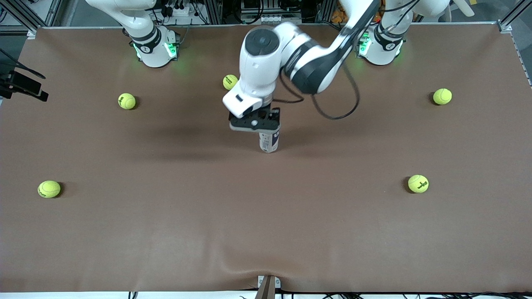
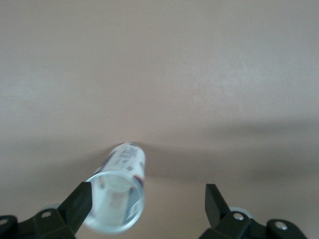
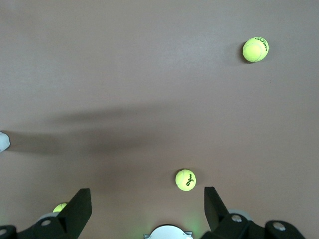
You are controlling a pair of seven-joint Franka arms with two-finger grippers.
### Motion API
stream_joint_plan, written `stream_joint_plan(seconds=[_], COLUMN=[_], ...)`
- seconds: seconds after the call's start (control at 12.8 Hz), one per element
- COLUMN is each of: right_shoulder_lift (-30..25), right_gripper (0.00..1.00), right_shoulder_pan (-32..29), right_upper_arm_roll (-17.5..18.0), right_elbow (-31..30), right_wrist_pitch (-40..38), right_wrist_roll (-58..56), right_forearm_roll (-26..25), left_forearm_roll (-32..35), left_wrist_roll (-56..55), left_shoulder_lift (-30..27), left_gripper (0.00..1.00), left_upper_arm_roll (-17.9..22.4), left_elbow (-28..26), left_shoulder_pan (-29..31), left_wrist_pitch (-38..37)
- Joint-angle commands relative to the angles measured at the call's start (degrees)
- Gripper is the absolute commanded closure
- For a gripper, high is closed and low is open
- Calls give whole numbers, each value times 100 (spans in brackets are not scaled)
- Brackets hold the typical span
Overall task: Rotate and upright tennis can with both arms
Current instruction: 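Lower the upright can onto the table with the left gripper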
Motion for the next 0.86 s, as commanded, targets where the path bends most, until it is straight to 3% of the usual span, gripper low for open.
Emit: stream_joint_plan(seconds=[0.0,0.55,0.78], right_shoulder_lift=[-9,-9,-9], right_gripper=[0,0,0], right_shoulder_pan=[-56,-56,-56], right_upper_arm_roll=[69,69,69], right_elbow=[-11,-11,-11], right_wrist_pitch=[38,73,73], right_wrist_roll=[78,78,78], right_forearm_roll=[-24,-15,-24], left_forearm_roll=[152,160,160], left_wrist_roll=[-133,42,1111], left_shoulder_lift=[-657,-1827,-2056], left_gripper=[0,0,0], left_upper_arm_roll=[-6,-15,-15], left_elbow=[-147,-138,-164], left_shoulder_pan=[309,1723,2347], left_wrist_pitch=[-588,-2012,-2689])
